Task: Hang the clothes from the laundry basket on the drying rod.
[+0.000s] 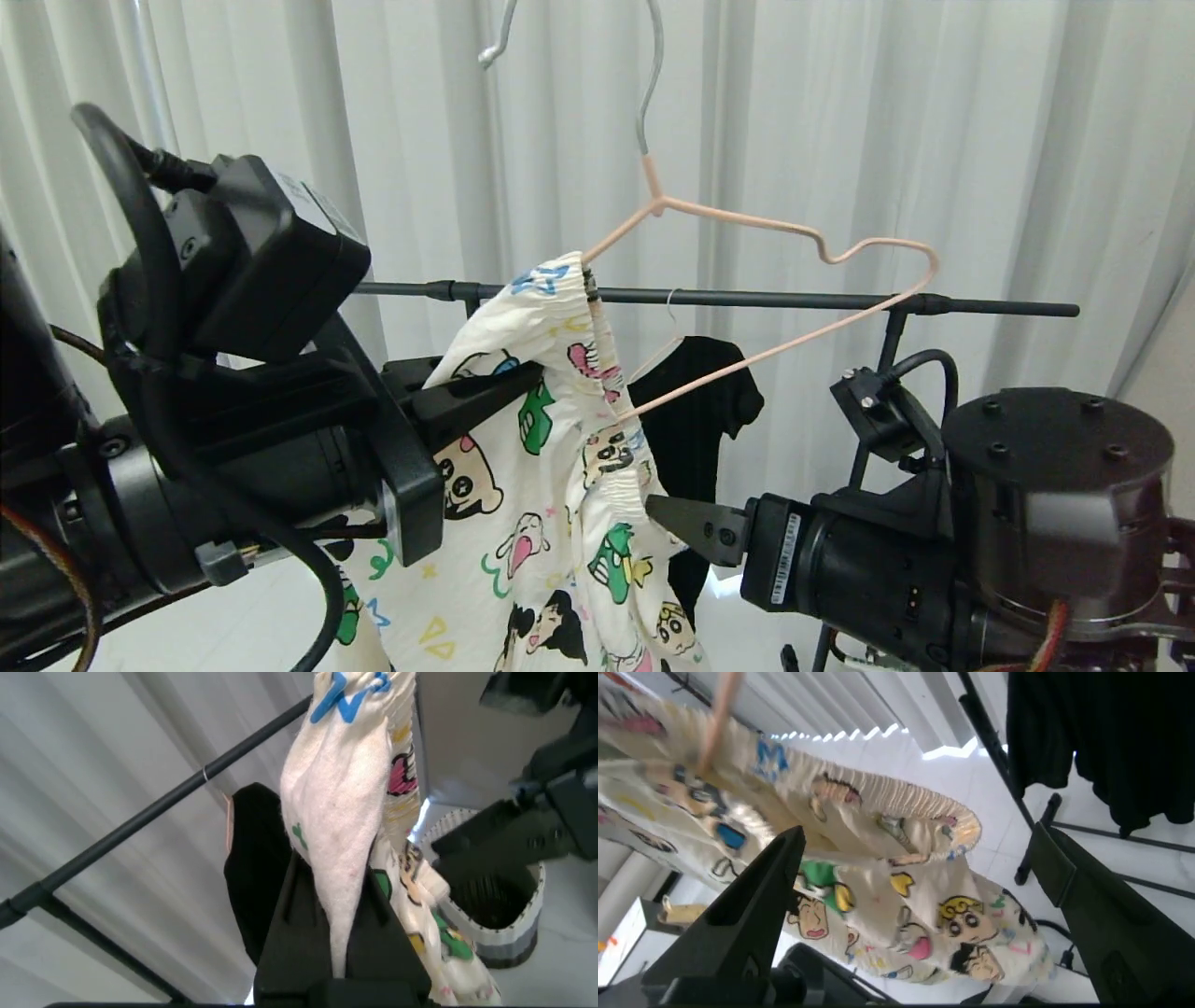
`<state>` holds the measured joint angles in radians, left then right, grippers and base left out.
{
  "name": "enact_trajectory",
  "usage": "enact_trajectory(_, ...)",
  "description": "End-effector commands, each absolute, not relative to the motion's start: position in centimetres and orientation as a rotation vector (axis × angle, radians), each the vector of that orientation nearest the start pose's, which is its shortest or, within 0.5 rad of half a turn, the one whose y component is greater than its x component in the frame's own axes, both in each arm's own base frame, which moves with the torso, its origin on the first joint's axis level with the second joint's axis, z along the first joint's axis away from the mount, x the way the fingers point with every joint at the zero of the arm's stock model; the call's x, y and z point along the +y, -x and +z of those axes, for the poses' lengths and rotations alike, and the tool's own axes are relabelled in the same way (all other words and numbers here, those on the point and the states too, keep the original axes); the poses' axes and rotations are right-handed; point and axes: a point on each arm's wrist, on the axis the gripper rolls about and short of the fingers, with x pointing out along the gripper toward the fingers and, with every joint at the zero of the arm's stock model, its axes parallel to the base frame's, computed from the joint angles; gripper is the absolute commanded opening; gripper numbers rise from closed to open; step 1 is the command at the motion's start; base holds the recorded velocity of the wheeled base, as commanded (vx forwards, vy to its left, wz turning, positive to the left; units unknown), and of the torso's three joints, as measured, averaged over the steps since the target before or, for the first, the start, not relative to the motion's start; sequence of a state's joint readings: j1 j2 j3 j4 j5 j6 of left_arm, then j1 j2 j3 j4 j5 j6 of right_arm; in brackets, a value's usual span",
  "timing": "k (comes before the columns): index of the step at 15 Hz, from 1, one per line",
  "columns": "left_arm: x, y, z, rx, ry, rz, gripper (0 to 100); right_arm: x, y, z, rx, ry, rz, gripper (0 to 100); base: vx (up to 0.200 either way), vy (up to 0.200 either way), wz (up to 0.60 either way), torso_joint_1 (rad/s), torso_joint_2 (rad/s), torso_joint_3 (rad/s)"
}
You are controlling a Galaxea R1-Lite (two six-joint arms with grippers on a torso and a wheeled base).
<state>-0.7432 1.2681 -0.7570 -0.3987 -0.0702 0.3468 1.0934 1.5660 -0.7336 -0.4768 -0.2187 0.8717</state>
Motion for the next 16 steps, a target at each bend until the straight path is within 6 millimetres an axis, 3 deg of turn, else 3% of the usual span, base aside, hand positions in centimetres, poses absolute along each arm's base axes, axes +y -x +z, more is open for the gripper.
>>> enact_trajectory(1,-13.9,-14.7,26.2,-0.059,-0.358,-0.829,0,24.1,-12.0,18.2,0.657,-0.567,0.694,100,0.0,0.0,0.0,0.0,0.0,0.0)
enact_trajectory(5,-13.5,-14.1,26.7,-0.08,-0.351,-0.809,0,24.1,-11.8,16.5,0.694,-0.52,0.661,100,0.0,0.0,0.0,0.0,0.0,0.0)
enact_trajectory(11,-12.2,-12.9,25.7,-0.061,-0.365,-0.752,0,21.2,-12.0,13.1,0.694,-0.357,0.501,100,0.0,0.0,0.0,0.0,0.0,0.0)
enact_trajectory(16,-10.9,-11.5,24.0,-0.035,-0.379,-0.757,0,18.7,-14.3,12.5,0.639,-0.268,0.375,100,0.0,0.0,0.0,0.0,0.0,0.0)
